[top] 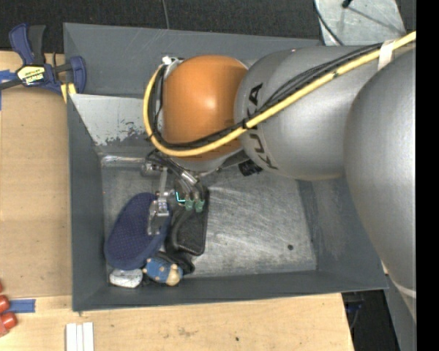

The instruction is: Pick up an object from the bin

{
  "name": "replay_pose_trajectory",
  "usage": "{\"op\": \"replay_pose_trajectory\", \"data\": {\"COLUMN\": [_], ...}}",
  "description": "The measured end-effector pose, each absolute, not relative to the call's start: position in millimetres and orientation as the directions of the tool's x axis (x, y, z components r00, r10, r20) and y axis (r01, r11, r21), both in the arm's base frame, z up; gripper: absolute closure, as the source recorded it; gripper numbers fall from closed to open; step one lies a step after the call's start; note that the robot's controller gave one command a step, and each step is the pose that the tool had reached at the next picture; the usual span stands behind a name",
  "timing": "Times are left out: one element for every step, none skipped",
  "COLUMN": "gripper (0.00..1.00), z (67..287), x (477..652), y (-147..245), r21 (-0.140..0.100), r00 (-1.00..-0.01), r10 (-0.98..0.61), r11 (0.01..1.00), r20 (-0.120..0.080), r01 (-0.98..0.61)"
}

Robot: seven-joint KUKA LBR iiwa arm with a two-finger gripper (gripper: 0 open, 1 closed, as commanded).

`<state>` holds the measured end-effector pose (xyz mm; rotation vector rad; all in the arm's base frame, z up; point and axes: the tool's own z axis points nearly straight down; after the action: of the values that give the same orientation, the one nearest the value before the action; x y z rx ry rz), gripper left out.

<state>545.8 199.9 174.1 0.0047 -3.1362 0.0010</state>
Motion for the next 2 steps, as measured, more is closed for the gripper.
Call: {"op": "replay_pose_trajectory", "data": {"gripper": [0.00, 0.00], "z": [110.4, 76.8], "x": [563.2, 613.9], "y": [158.1, 99.9], "r21": [0.000, -0.001], "r00": [-0.953, -0.865], "r10": [-0.303, -0.502], "r11": [0.953, 0.865], "r20": [-0.009, -0.007], "r01": [-0.303, -0.502]}}
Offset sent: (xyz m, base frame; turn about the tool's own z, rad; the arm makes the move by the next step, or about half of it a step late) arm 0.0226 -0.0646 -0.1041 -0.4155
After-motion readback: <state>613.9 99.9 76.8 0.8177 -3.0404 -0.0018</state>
